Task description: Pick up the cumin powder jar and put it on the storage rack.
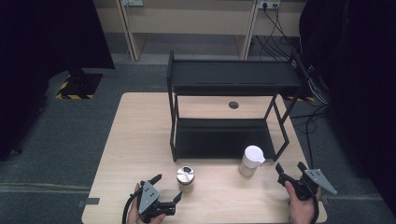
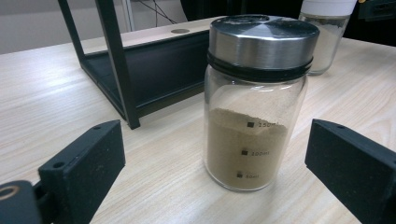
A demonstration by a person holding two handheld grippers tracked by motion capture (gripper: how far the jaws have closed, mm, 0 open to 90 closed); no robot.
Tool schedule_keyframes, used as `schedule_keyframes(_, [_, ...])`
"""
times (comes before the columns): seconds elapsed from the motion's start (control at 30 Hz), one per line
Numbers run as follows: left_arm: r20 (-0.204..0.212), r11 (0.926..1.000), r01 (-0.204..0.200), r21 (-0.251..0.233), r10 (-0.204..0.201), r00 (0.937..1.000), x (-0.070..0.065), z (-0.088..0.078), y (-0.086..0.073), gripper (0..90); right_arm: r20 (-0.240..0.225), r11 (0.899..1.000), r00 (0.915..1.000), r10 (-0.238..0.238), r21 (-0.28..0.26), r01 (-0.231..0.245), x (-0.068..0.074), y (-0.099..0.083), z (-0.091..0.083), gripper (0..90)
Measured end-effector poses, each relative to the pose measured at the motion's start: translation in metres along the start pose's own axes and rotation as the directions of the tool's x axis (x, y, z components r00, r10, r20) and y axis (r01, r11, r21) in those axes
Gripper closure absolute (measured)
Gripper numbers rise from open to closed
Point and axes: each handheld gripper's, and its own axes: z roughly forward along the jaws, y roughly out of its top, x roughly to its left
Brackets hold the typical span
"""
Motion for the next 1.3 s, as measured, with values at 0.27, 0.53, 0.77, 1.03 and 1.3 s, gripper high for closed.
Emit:
schedule_keyframes(0.27, [0.032, 0.9998, -0.009, 0.019, 0.009, 0.9995, 0.003, 0.008, 0.005, 4.0, 0.001, 1.0, 1.0, -0.008, 0.007, 0.008, 0.001, 0.001, 0.001, 5.6])
schedule_keyframes(0.53, [0.058, 0.9989, -0.011, 0.045, 0.008, 0.9983, 0.008, 0.019, 0.012, 4.4, 0.0, 1.0, 0.9999, -0.01, 0.011, 0.01, 0.001, 0.002, 0.001, 5.6])
schedule_keyframes(0.77, [0.067, 0.9972, -0.037, 0.066, 0.032, 0.9972, 0.002, 0.028, 0.018, 5.1, -0.001, 1.0, 0.9999, -0.016, 0.015, 0.016, 0.002, 0.003, 0.002, 5.6])
schedule_keyframes(1.03, [0.071, 0.9961, -0.034, 0.081, 0.029, 0.997, 0.0, 0.038, 0.024, 5.8, -0.005, 1.0, 0.9998, -0.017, 0.019, 0.017, 0.003, 0.003, 0.003, 5.6])
schedule_keyframes(1.3, [0.069, 0.9946, -0.03, 0.099, 0.023, 0.9974, -0.003, 0.05, 0.029, 11.0, -0.009, 1.0, 0.9998, -0.017, 0.017, 0.017, 0.002, 0.003, 0.003, 5.6])
